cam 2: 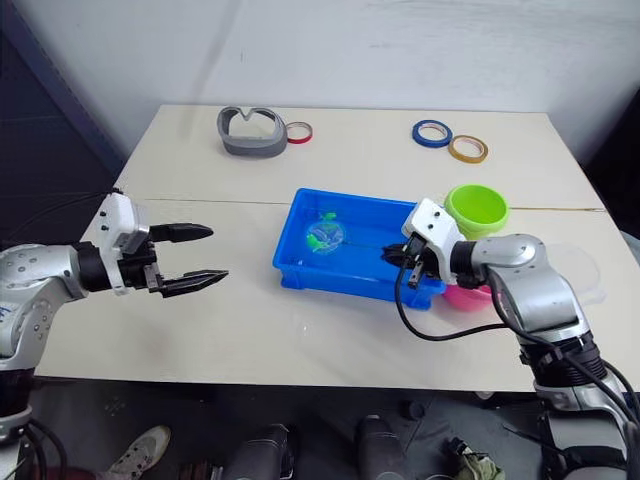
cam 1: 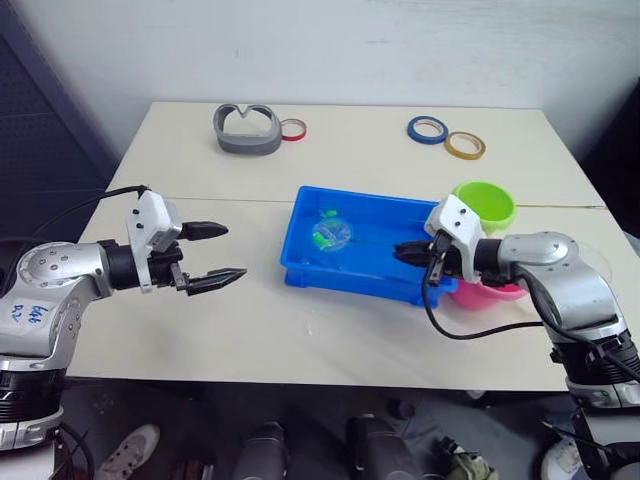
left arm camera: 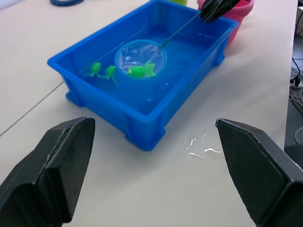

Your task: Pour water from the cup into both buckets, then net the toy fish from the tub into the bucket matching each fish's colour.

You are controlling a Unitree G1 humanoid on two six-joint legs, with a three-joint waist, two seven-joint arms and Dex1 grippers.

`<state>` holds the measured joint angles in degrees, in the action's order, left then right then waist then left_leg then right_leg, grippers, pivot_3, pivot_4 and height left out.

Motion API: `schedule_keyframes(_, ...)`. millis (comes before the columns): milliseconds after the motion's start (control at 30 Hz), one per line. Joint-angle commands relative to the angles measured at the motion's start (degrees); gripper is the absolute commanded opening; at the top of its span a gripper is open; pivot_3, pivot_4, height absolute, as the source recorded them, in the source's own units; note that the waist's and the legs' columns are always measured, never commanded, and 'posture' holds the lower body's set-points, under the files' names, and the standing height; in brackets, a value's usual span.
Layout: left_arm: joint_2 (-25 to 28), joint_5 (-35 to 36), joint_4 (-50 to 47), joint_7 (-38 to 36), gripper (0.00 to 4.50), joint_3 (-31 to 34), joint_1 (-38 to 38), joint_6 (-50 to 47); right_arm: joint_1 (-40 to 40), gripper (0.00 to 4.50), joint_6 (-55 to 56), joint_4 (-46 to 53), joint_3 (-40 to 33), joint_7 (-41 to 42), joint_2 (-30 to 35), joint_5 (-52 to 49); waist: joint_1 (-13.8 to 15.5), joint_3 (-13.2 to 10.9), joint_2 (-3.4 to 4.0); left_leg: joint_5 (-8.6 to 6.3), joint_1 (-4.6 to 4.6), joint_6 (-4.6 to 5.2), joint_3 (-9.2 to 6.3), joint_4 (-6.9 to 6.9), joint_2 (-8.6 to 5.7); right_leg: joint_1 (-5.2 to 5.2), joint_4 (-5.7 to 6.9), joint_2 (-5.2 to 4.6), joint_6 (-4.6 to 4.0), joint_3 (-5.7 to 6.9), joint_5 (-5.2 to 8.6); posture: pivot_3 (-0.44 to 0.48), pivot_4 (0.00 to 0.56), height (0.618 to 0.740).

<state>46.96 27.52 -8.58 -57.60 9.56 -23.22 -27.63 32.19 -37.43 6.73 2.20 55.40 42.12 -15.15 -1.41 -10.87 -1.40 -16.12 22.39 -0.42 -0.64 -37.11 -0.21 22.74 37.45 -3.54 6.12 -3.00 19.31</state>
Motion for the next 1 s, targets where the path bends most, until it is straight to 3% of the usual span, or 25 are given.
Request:
schedule_keyframes(33, -2.17, -0.99, 2.71, -0.76, 4.46, -2.19, -4.70, 3.75, -0.15, 0.00, -2.29, 3.12, -8.05, -1.14, 3.05, -3.53, 0.30, 0.00, 0.00, 0.00, 0.02, 0.00, -0.03, -0.02, -0.01, -0.01, -0.01, -0.01, 0.00, 0.06, 0.00, 0.000, 0.150, 0.740)
schedule_keyframes(267, -6.88, -1.84, 7.67, -1.97, 4.46, -5.78, -11.55, 6.52, -3.30, 0.00, -4.32, 3.15, -16.86, -3.33, 9.09, -5.26, 0.14, 0.00, 0.00, -0.01, 0.07, 0.01, -0.08, 0.03, -0.03, -0.01, -0.06, 0.01, 0.01, 0.13, 0.00, 0.000, 0.150, 0.740)
schedule_keyframes(500, -7.61, -1.19, 6.57, -2.21, 4.46, -5.68, -11.60, 5.17, -8.24, 0.00, 1.86, -4.73, -21.42, -7.94, 13.63, -0.68, -0.26, 0.00, 0.00, -0.01, 0.03, 0.02, 0.02, 0.00, -0.02, -0.01, -0.01, 0.04, 0.02, 0.05, -0.01, 0.000, 0.150, 0.740)
schedule_keyframes(833, -8.11, -2.86, 8.74, -2.18, 4.46, -6.58, -11.96, 6.50, -6.04, 0.00, 12.51, -17.95, -17.76, -16.31, 14.86, 8.53, -0.20, 0.00, 0.00, 0.00, 0.00, 0.04, 0.12, -0.02, -0.02, -0.01, 0.01, 0.04, 0.02, -0.05, -0.01, 0.000, 0.150, 0.740)
schedule_keyframes(1000, -8.20, -2.80, 8.71, -2.24, 4.46, -6.68, -11.93, 6.45, -6.84, 0.00, 19.71, -19.38, -15.07, -17.04, 16.35, 13.16, -0.23, 0.00, 0.00, 0.00, 0.00, 0.04, 0.17, -0.01, -0.02, 0.01, 0.01, 0.07, 0.02, -0.08, -0.01, 0.000, 0.150, 0.740)
